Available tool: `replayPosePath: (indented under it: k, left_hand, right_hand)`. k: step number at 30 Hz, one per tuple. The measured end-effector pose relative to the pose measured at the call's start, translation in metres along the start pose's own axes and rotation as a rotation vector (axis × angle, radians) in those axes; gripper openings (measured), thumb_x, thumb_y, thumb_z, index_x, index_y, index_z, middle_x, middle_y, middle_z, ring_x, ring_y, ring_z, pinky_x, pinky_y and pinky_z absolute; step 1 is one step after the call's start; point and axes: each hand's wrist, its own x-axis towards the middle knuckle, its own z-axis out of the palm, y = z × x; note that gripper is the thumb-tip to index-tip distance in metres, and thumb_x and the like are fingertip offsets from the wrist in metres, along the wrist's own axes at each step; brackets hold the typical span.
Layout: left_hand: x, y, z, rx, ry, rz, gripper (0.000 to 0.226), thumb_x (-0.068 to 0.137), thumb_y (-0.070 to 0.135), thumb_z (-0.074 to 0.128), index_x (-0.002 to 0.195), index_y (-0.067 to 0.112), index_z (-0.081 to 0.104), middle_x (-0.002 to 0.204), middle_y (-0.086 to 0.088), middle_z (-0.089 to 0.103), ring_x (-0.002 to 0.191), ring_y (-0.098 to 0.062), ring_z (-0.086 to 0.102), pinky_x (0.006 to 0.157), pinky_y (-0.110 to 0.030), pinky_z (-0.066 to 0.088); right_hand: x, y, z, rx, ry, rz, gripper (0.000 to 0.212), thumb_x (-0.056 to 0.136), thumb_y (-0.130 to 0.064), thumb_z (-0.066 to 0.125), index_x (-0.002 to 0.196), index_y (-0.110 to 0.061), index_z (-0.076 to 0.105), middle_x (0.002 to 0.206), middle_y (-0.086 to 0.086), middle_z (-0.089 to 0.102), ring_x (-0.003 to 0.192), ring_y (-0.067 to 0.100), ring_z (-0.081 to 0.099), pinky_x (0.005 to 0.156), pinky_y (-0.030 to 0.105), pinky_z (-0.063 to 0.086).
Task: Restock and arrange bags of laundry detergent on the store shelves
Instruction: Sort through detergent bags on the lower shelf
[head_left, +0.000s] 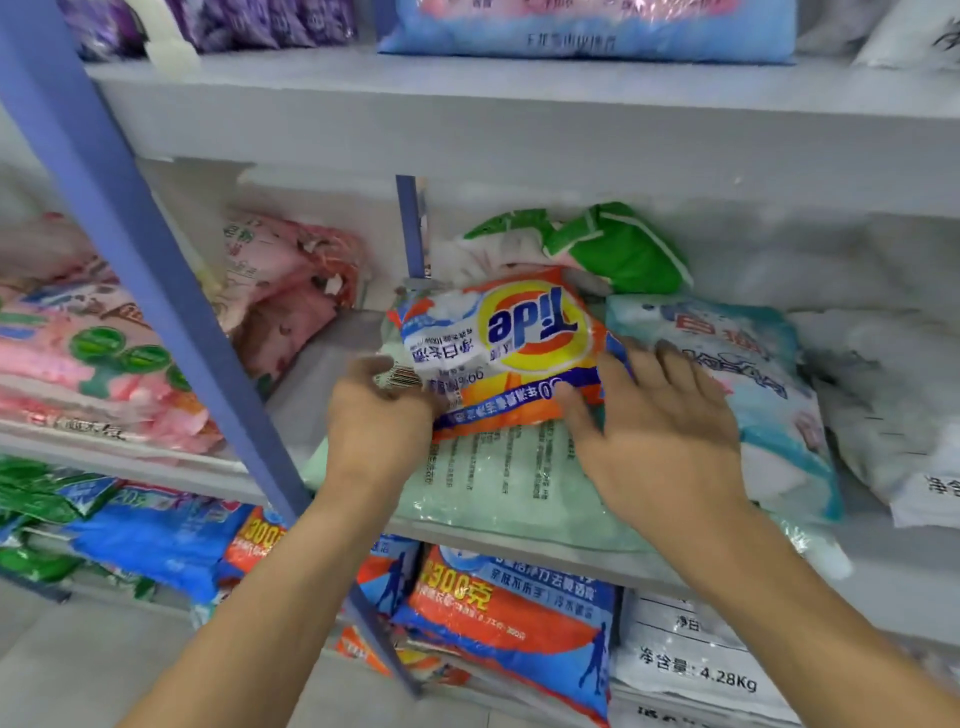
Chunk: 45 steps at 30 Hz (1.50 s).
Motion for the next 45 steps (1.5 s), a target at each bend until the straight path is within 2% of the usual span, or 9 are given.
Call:
replayPosePath:
  k: [4, 7, 11, 15, 25, 29, 32, 40, 45]
  left_hand:
    - [-0.029, 0.002, -0.01, -0.216, -0.152, -0.209, 0.022, 0.072, -0.001, 0.07, 0.094, 0.0, 0.071, 0.087, -0.021, 0.077, 0.068, -0.029, 0.069, 0.076, -0.05, 0.063]
    - [-0.049, -0.003, -0.015, -0.402, -0.222, -0.37, 0.018, 0.081, -0.014, 0.059, 0.094, -0.007, 0.068, 0.079, -0.021, 0.076, 0.058, -0.032, 0.072, 0.052, -0.034, 0.06]
    - [-0.083, -0.011, -0.01, -0.485, -0.44, -0.408, 0.029, 0.086, -0.011, 0.062, 0.108, 0.003, 0.074, 0.096, -0.015, 0.079, 0.083, -0.027, 0.078, 0.062, -0.027, 0.062]
    - [-0.105, -0.014, 0.002, -0.462, -0.482, -0.485, 0.03, 0.074, -0.008, 0.074, 0.099, 0.007, 0.076, 0.093, -0.011, 0.079, 0.075, -0.018, 0.074, 0.076, -0.03, 0.063]
    - [-0.094, -0.028, -0.021, -0.891, -0.361, -0.72, 0.05, 0.084, 0.03, 0.072, 0.124, 0.001, 0.067, 0.11, -0.023, 0.074, 0.106, -0.038, 0.072, 0.087, -0.053, 0.059]
    - [-0.108, -0.037, -0.038, -0.922, -0.725, -0.782, 0.072, 0.081, 0.057, 0.067, 0.131, 0.005, 0.067, 0.133, -0.022, 0.065, 0.12, -0.042, 0.064, 0.092, -0.061, 0.056]
    - [-0.123, -0.027, -0.044, -0.851, -0.978, -0.7, 0.088, 0.063, 0.065, 0.083, 0.133, 0.015, 0.067, 0.142, -0.015, 0.06, 0.13, -0.036, 0.058, 0.11, -0.058, 0.043]
    - [-0.188, 0.022, -0.09, -0.826, -0.443, -0.465, 0.023, 0.076, 0.024, 0.064, 0.087, 0.02, 0.084, 0.103, -0.009, 0.079, 0.085, -0.021, 0.078, 0.07, -0.037, 0.064]
    - [-0.222, 0.059, -0.141, -0.924, -0.296, -0.331, 0.071, 0.065, 0.051, 0.087, 0.12, 0.009, 0.073, 0.127, -0.017, 0.07, 0.113, -0.034, 0.07, 0.085, -0.048, 0.061]
  right_hand:
    - [-0.034, -0.002, -0.015, 0.262, 0.14, -0.049, 0.035, 0.099, -0.041, 0.056, 0.116, -0.016, 0.071, 0.139, 0.004, 0.058, 0.137, 0.03, 0.043, 0.109, 0.042, 0.043]
    - [-0.069, -0.012, -0.031, 0.386, 0.179, 0.011, 0.029, 0.097, -0.051, 0.053, 0.087, -0.029, 0.069, 0.107, -0.008, 0.06, 0.108, 0.015, 0.046, 0.084, 0.031, 0.043]
    - [-0.075, -0.029, -0.052, 0.667, -0.466, 0.414, 0.071, 0.075, -0.09, 0.029, 0.084, -0.035, 0.073, 0.082, -0.016, 0.07, 0.09, 0.007, 0.062, 0.083, 0.03, 0.048]
    - [-0.065, -0.028, -0.038, 1.199, -0.417, 0.554, 0.011, 0.092, -0.045, 0.068, 0.086, -0.046, 0.077, 0.083, -0.011, 0.079, 0.084, 0.015, 0.076, 0.094, 0.046, 0.056]
    - [-0.059, 0.009, -0.044, 1.39, -0.529, 0.678, 0.012, 0.088, -0.001, 0.07, 0.096, -0.009, 0.074, 0.086, 0.009, 0.08, 0.074, 0.028, 0.077, 0.083, 0.049, 0.06]
    - [-0.051, 0.03, -0.069, 1.588, -0.728, 0.634, 0.046, 0.054, 0.001, 0.074, 0.101, 0.002, 0.074, 0.095, 0.018, 0.078, 0.072, 0.031, 0.076, 0.068, 0.041, 0.063]
    - [-0.048, 0.042, -0.088, 1.663, -0.94, 0.521, 0.07, 0.035, -0.005, 0.084, 0.104, 0.0, 0.078, 0.112, 0.023, 0.074, 0.093, 0.037, 0.074, 0.089, 0.047, 0.058]
    - [-0.09, 0.022, -0.131, 2.166, -0.737, 0.694, 0.038, 0.09, -0.03, 0.061, 0.119, -0.006, 0.068, 0.119, 0.019, 0.07, 0.101, 0.034, 0.068, 0.092, 0.046, 0.055]
    - [-0.139, -0.054, -0.161, 2.024, -1.011, 0.6, 0.1, 0.037, -0.042, 0.103, 0.124, -0.008, 0.071, 0.127, 0.02, 0.07, 0.106, 0.04, 0.071, 0.076, 0.045, 0.062]
